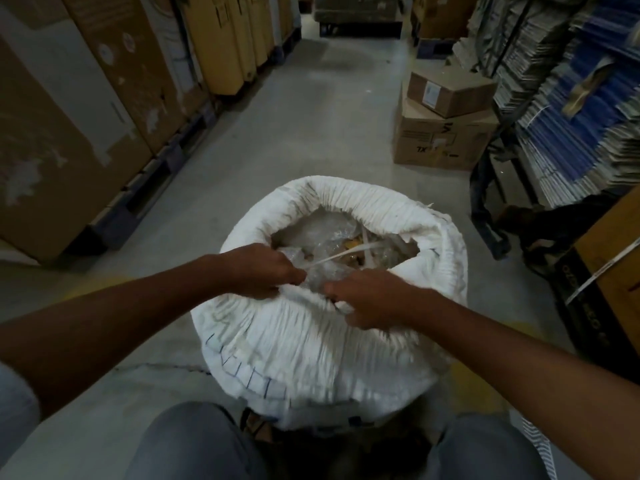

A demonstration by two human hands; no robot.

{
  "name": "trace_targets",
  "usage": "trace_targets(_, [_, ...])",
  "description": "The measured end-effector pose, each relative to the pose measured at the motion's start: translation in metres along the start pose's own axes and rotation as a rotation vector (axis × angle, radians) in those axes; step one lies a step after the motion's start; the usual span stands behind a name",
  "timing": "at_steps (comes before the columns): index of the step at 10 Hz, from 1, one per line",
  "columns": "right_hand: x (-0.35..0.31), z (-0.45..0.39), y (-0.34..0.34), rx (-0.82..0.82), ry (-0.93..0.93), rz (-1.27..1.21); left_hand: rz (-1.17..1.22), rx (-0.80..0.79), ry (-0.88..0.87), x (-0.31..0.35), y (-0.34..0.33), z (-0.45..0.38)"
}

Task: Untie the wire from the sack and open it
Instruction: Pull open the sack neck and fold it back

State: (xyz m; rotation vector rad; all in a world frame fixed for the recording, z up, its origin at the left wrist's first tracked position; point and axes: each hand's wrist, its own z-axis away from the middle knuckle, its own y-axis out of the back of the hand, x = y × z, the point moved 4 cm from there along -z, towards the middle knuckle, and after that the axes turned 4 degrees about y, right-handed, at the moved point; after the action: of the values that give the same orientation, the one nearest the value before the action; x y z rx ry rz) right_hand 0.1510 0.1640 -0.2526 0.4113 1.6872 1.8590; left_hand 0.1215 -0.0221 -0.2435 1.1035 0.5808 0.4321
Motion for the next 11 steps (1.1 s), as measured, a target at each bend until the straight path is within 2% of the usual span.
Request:
trace_targets(1, [0.0,0.035,-0.001,0.286,0.095,0.104,-0.049,0.431,-0.054,-0.008,-0.015,0.039])
trace_targets(2, [-0.012,0.051,-0.02,0.394,0.178,0.319,-0.081,0.561,-0.103,-0.003,-0.031,0.059])
trace_targets(3, [-0.011,0.055,-0.048,0.372,0.131,0.417,-0.069,0.529,-0.134,0.007,-0.048,0.059])
trace_targets(4, [-0.01,0.057,-0.055,0.274,0.055,0.362,0.065,0.379,-0.161,0.018,-0.045,0.057])
trace_targets(5, [-0.023,0.047,-0.014,0.243,-0.133,0.063,0.33,0.32,-0.067,0.011,-0.016,0.05])
trace_targets(6, [-0.027,0.013,0.028,0.355,-0.256,-0.187,0.434,0.397,0.078,-0.014,0.018,0.031])
trace_targets(7, [-0.02,-0.035,0.035,0.361,-0.315,-0.374,0.2,0.101,0.184,-0.037,0.022,0.005])
trace_targets(8, [-0.024,-0.078,0.001,-0.032,-0.326,-0.472,0.084,-0.25,0.287,-0.052,0.011,-0.021])
trace_targets(9, [-0.024,-0.089,-0.024,-0.227,-0.374,-0.596,-0.045,-0.34,0.147,-0.064,-0.009,-0.031])
trace_targets(10, [-0.019,-0.081,-0.036,-0.272,-0.402,-0.626,-0.118,-0.359,0.143,-0.093,-0.043,-0.01])
trace_targets(11, [-0.028,-0.065,-0.042,-0.185,-0.358,-0.491,-0.327,-0.535,-0.008,-0.091,-0.055,0.008])
